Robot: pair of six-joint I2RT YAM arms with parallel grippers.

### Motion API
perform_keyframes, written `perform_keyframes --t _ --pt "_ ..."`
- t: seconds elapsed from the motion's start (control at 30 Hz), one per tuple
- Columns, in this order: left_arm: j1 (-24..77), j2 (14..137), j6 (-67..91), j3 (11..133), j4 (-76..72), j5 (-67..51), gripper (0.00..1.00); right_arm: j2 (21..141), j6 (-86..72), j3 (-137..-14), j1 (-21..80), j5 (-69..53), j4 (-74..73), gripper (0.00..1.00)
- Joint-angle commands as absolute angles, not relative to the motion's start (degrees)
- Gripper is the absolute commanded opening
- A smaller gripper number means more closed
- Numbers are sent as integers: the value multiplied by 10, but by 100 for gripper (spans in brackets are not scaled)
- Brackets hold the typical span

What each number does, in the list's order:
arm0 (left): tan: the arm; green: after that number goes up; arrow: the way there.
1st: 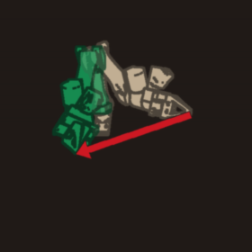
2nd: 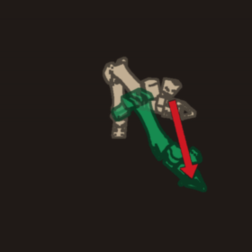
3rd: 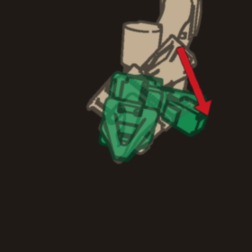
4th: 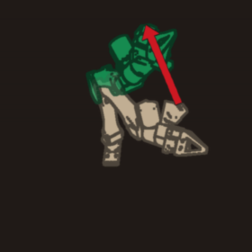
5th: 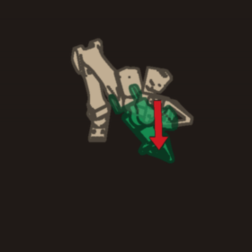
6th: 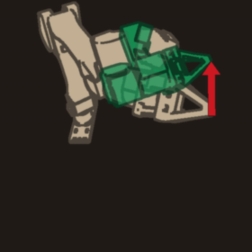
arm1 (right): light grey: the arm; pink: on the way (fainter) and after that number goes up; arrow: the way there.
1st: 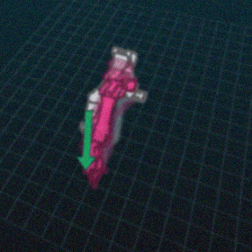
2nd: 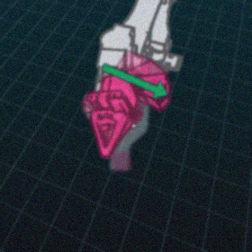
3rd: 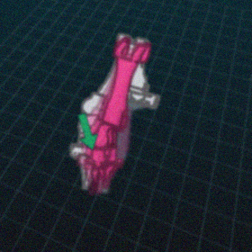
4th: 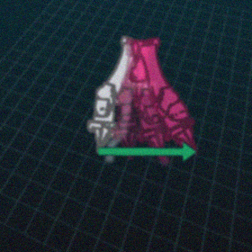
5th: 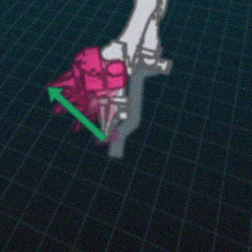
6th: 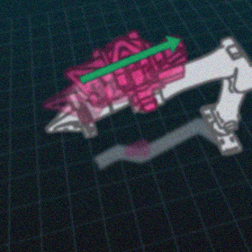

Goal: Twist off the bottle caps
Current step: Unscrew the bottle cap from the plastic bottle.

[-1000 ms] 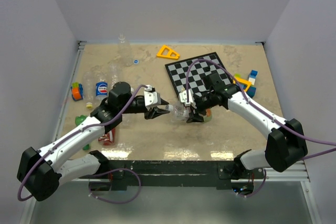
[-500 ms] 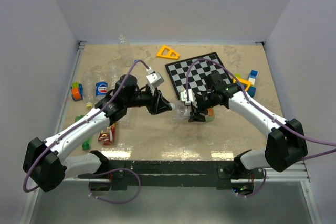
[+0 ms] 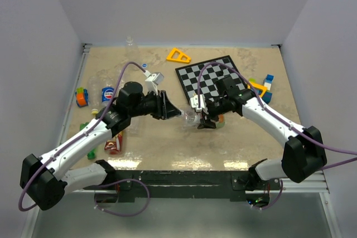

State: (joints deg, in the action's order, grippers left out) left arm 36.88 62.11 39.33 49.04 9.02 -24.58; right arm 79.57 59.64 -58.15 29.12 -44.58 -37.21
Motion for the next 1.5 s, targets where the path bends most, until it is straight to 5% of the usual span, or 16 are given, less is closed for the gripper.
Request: perform_keyframes --t 0.0,0.13,0.33,0.5,1.47 --pt "365 593 350 502 47 -216 55 792 609 -585 295 -460 -386 9" --pt "365 564 300 506 57 -205 78 792 610 -586 295 -459 -387 9" --pt "365 507 153 510 85 -196 83 792 610 -586 295 -460 -387 9" --pt "365 433 46 488 76 -162 100 793 611 -586 295 -460 -388 9" --pt "365 461 -195 375 -78 -381 99 796 613 -586 295 -463 -388 9"
